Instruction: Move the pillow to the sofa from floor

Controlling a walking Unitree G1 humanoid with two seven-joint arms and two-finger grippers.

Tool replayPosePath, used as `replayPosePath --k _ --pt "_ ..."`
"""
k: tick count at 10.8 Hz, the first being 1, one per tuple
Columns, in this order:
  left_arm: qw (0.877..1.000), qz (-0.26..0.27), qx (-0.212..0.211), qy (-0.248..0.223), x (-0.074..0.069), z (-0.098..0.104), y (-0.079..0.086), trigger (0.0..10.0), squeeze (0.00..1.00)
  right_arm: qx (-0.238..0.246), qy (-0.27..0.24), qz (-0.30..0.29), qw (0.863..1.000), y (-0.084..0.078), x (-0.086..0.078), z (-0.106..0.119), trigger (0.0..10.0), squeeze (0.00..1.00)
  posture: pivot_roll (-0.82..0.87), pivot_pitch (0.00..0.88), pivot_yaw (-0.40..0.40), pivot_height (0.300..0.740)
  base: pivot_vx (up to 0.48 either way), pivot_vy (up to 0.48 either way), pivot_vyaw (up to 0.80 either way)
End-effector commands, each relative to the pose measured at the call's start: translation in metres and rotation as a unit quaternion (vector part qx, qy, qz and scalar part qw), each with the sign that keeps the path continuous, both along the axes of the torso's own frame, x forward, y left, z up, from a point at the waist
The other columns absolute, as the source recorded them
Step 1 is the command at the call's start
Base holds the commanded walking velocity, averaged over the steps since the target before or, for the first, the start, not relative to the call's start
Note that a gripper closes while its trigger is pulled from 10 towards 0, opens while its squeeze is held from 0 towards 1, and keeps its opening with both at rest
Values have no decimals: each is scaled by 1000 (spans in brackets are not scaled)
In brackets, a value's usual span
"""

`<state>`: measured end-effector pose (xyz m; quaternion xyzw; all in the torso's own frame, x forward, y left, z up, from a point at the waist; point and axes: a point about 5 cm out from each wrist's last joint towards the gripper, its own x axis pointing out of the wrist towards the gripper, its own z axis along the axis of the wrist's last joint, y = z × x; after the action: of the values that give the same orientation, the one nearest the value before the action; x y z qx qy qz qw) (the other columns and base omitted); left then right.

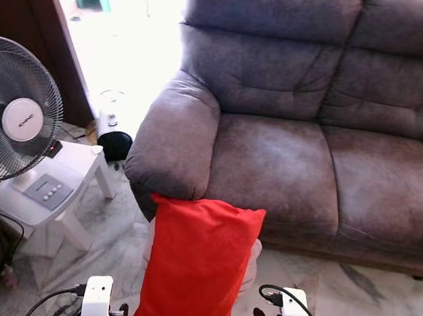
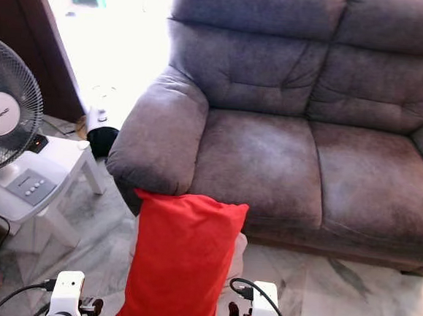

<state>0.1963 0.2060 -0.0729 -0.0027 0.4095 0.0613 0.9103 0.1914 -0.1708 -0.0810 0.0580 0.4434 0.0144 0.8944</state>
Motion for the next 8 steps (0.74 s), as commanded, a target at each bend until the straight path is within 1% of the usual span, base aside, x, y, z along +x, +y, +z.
replayPosePath --k 1,6,7,8 --pt "1000 -2 0 14 -6 -4 -2 10000 0 5 6 -7 1000 0 -4 -2 10000 0 60 89 -37 704 0 0 -563" --pt "1000 -1 0 11 -7 -4 0 10000 0 -1 5 -6 1000 -1 -3 -2 10000 0 61 94 -38 704 0 0 0" --pt "1000 -1 0 11 -8 -4 0 10000 0 4 7 -8 1000 -1 -4 -2 10000 0 62 93 -38 704 0 0 -581" --pt "1000 0 -1 11 -8 -4 0 10000 0 3 4 -6 1000 -2 -4 -2 10000 0 61 95 -39 704 0 0 0"
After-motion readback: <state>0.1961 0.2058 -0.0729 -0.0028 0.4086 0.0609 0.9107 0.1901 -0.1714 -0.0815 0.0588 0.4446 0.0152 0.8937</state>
